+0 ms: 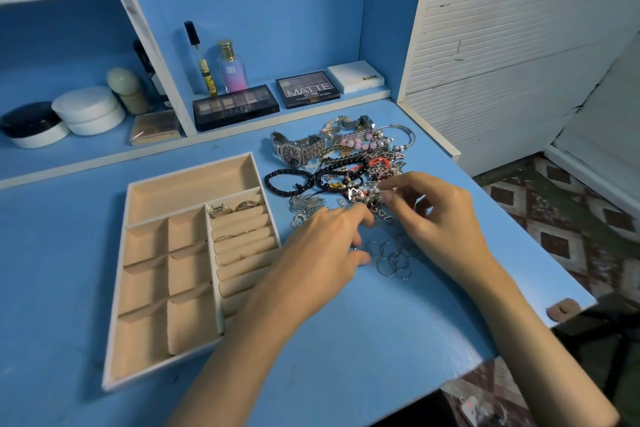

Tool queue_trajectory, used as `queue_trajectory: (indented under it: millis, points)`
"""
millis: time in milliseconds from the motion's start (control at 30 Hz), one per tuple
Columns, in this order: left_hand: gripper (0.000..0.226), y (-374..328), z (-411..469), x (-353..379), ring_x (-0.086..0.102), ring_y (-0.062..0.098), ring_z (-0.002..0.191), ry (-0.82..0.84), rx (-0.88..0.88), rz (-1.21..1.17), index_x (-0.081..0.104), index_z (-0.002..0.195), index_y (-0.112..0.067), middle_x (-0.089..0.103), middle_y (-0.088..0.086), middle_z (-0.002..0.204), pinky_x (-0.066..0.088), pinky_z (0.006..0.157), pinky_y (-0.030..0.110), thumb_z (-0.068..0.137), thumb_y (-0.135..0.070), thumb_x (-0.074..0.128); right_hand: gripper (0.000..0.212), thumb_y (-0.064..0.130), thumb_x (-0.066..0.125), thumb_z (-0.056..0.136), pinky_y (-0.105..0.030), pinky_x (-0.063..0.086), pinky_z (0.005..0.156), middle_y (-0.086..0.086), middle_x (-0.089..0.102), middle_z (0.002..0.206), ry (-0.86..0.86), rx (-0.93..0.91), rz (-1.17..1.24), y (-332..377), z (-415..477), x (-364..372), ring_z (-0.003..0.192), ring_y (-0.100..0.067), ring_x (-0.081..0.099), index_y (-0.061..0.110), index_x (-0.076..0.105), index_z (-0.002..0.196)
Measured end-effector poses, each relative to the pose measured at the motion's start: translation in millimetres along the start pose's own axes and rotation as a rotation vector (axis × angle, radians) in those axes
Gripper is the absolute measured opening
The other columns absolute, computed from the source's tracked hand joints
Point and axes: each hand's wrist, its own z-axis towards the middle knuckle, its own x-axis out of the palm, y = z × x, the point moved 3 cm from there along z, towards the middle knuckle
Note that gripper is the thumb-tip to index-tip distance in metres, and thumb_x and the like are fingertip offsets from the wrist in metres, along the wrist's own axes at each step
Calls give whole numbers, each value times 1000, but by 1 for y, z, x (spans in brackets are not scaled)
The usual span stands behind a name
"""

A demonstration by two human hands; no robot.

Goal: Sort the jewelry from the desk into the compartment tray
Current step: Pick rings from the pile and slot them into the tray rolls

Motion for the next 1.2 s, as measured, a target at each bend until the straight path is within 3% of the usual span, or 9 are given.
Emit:
queue_trajectory:
  millis: [200,400,600,800,1033,1200]
  points:
    - [30,2,-2,2,46,5,83,-8,-26,-62,48,111,-29,48,-14,88,38,75,20,86,-22,62,7,21,69,81,-12,36,63,7,60,77,321,-39,-144,4,5,-7,76,-7,52,25,68,87]
    - [17,4,-4,2,50,0,62,-98,-45,-130,62,93,-20,45,-13,80,39,61,9,80,-11,68,28,40,75,71,-22,40,73,10,51,80,603,-109,-335,14,5,-4,80,-7,46,23,64,90]
    - [13,10,-9,-10,51,2,62,-217,-74,-206,67,83,-17,55,-6,77,37,59,5,76,-6,70,23,44,74,71,-30,48,72,13,53,78,643,13,-413,17,14,4,78,-6,51,26,66,82]
    - [14,13,-11,-16,56,9,64,-274,-104,-224,68,83,-17,59,-2,77,44,61,10,75,-6,72,17,34,75,75,-17,37,56,15,55,68,642,99,-357,22,18,11,64,0,50,21,66,82]
    - [16,15,-12,-18,55,9,64,-299,-119,-260,68,83,-17,60,-1,77,46,62,12,75,-5,72,18,32,74,77,-18,35,56,13,53,69,642,148,-315,20,15,12,64,-2,49,19,64,85]
    - [17,15,-13,-22,54,6,66,-322,-130,-275,70,84,-18,62,-6,73,45,61,9,75,-3,71,17,20,76,74,-9,38,53,16,53,63,595,109,-258,24,14,12,57,4,50,23,60,74]
